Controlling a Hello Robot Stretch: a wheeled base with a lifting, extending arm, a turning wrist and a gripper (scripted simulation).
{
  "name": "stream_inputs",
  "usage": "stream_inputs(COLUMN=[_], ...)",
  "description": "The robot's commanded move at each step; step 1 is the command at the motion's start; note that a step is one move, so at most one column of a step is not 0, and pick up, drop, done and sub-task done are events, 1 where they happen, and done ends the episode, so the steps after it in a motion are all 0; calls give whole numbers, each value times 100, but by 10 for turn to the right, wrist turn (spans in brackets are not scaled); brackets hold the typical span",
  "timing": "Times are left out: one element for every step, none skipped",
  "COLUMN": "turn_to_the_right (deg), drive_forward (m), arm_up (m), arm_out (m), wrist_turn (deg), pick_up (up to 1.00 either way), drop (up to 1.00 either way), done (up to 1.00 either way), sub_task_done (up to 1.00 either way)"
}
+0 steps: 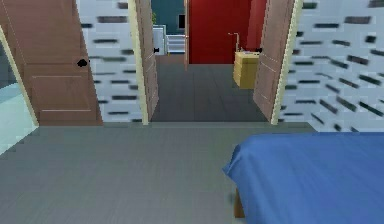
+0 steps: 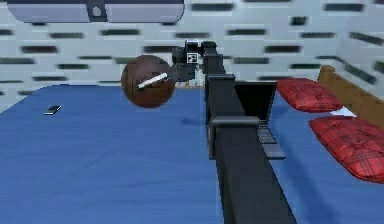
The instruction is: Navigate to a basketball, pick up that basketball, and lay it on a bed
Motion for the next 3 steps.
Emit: stream_inputs(turn_to_the_right=[0,0,0], drive_forward=[0,0,0], arm_up=[0,-4,-32], arm_out=[0,0,0], wrist_turn=[360,0,0], pick_up=[0,0,0], drop=[0,0,0], done=[0,0,0], sub_task_done=[0,0,0])
